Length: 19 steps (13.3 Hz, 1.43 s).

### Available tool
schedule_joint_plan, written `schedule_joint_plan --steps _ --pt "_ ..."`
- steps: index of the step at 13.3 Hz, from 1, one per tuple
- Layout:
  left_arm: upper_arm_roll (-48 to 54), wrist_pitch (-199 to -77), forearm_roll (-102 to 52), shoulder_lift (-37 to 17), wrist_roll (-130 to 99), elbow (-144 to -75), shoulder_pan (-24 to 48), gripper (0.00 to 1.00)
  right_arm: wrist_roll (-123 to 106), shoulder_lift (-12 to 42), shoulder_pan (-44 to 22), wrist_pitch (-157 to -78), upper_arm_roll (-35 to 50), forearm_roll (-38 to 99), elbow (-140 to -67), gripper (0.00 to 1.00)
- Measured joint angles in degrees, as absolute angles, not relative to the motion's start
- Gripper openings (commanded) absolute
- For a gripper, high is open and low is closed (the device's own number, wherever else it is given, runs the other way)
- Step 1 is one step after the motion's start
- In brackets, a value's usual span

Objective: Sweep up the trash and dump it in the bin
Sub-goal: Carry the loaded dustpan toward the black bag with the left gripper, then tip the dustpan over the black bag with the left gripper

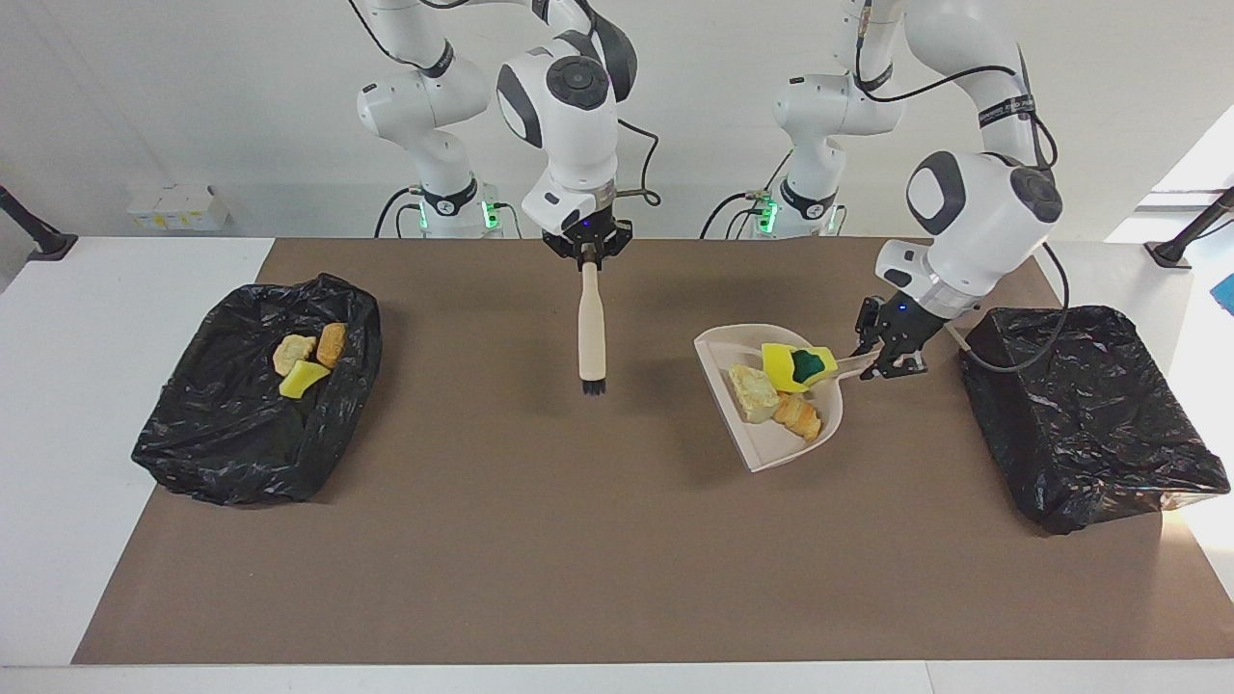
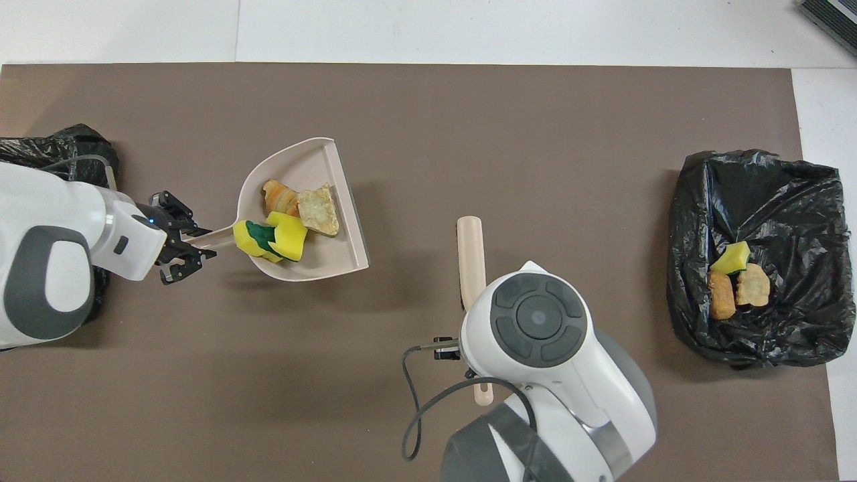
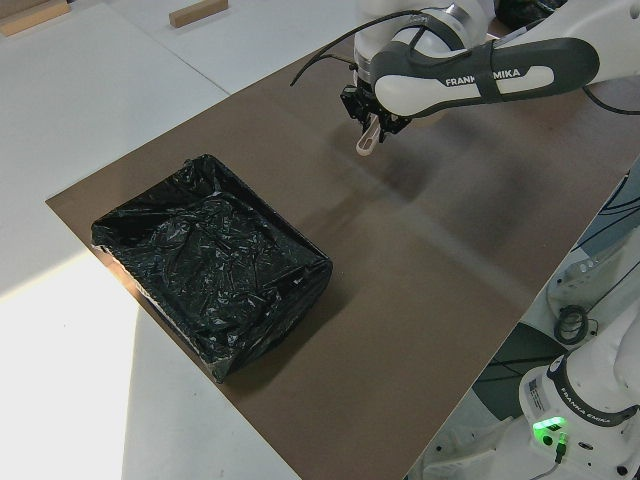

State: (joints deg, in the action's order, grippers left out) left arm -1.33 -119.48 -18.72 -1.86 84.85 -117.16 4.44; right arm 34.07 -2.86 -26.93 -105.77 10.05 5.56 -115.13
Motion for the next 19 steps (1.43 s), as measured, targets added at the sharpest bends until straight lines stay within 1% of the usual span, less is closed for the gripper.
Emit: schedule_joint_plan --steps 2,5,6,8,12,16,17,19 --pt "-1.46 -115.37 -19.51 -1.69 87.48 -114.30 1.72 0.00 38.44 -4.75 -31.16 -105.77 10.23 5.67 -117.09 0.00" --pt "-1.67 -108.60 -18.72 -1.66 88.67 -108.12 -1.18 0.00 46.98 -6.47 -39.65 -107.63 10.60 5.71 -120.31 0.00" --pt "-1.73 -106.89 -17.52 -1.67 89.39 -106.31 -2.89 0.00 48.75 -6.49 -41.56 -108.92 10.69 6.06 -121.08 0.00" --pt "-1.87 -104.06 -14.51 -2.09 93.14 -102.94 -6.74 0.00 49.41 -6.30 -43.14 -111.93 10.67 8.31 -122.10 0.00" --pt "-2.10 -102.06 -5.64 -4.72 103.76 -97.78 -14.19 0.00 55.03 -3.33 -47.59 -116.23 10.66 8.86 -122.96 0.00" --pt "-2.33 -102.68 -3.41 -6.94 116.07 -95.19 -24.19 0.00 59.07 0.95 -52.78 -123.14 10.68 8.88 -124.97 0.00" --pt "-2.34 -102.91 -3.39 -8.47 119.29 -93.35 -26.48 0.00 59.23 1.47 -53.58 -124.35 10.69 8.88 -126.02 0.00" --pt "-2.33 -103.62 -1.81 -12.41 123.58 -88.73 -28.68 0.00 59.23 1.55 -53.80 -125.31 10.65 8.88 -127.46 0.00"
